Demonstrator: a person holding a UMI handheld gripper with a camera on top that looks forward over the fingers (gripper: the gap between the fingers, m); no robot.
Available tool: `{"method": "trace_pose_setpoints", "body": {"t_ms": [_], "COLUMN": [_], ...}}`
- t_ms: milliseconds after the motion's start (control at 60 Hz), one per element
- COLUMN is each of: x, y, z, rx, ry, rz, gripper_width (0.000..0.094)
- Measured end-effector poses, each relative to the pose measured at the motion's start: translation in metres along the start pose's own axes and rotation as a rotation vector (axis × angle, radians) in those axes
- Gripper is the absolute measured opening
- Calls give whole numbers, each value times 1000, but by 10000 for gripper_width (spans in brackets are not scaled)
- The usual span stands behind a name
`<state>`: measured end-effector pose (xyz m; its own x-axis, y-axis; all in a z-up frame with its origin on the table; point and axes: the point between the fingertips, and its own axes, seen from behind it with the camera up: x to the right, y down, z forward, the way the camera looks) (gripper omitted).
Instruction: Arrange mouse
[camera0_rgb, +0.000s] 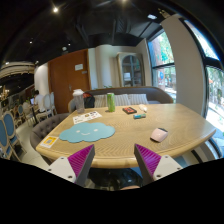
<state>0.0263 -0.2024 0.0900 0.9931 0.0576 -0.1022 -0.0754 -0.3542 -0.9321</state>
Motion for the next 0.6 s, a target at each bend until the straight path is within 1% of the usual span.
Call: {"method": "trace_pose_setpoints", "body": {"t_ms": [133,233,300,367,383,400,417,450,467,600], "x": [82,139,163,184,187,191,195,198,201,207], "y": [8,20,26,38,38,31,29,33,29,20], "z": [34,66,89,110,115,120,125,134,142,169], "rx": [-18,-60,-75,-121,-121,-95,-90,-110,-103,-130], "ry": [78,142,148,155,156,158,161,156,157,148], "rz": [-14,-2,15,41,40,30,18,-3,-16,4], "gripper_width": [818,822,822,823,825,821,821,820,820,821]}}
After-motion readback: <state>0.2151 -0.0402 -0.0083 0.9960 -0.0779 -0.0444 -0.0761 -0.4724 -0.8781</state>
